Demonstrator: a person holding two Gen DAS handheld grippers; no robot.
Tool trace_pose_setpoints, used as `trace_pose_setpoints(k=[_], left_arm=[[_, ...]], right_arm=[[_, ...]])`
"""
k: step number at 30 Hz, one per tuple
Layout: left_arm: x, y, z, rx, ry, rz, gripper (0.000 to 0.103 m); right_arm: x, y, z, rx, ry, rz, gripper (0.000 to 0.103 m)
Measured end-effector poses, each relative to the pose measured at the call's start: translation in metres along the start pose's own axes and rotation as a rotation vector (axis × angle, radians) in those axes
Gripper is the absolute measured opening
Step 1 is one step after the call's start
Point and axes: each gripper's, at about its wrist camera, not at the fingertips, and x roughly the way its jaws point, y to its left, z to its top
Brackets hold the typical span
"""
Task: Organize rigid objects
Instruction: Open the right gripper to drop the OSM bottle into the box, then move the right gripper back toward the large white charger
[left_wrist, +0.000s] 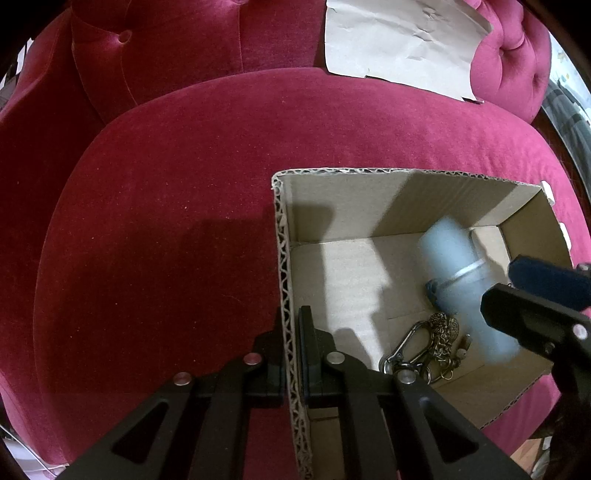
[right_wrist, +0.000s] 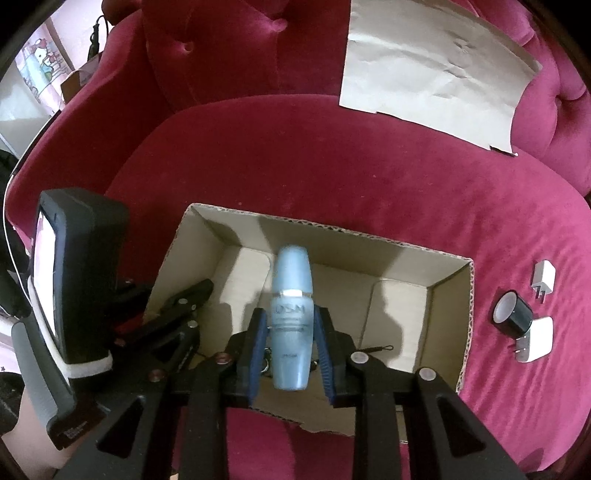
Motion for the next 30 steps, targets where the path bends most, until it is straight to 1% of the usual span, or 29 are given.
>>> trace_pose_setpoints(k=[1,2,3,4,5,6,8,11,18,30], left_arm=[[0.000,0.000,0.000,0.001,-0.001,0.001,0.005],[0.000,-0.001,0.000,0.001,-0.001,0.001,0.005],[0.000,-0.001,0.000,0.000,-0.001,0.001,0.005],[0.000,-0.001,0.000,0.001,-0.001,0.001,0.005],[0.000,-0.001,0.000,0.001,-0.001,0.001,0.005],[0.000,-0.001,0.000,0.000,-0.001,0.001,0.005],[0.000,-0.001,0.000,0.000,-0.001,0.001,0.005],[0.000,-0.001,0.000,0.000,-0.001,0.001,0.005],[0.002,0.001,0.001,0.001,-0.001,0.001,0.005],[0.001,0.002,-0.001,0.005,-0.001,0.004,0.005]], right_arm=[[-0.001,0.000,0.000,0.003,-0.007,-0.005,0.049],[-0.002,0.000,0.000,0.003,-0.017,-0.015,0.054],[-0.005,0.000,0.000,0.003,-0.029,-0.026,0.057],[-0.007,0.000,0.001,0.002,-0.042,-0.037,0.065],[-0.008,0.000,0.001,0.000,-0.050,-0.045,0.076],[-0.010,0.000,0.001,-0.002,-0.059,-0.050,0.080],[-0.011,0.000,0.002,-0.004,-0.071,-0.063,0.093],[-0.010,-0.001,0.004,-0.002,-0.070,-0.069,0.103],[-0.009,-0.002,0.005,0.009,-0.066,-0.085,0.103],[-0.021,-0.007,0.006,-0.008,-0.084,-0.102,0.103]])
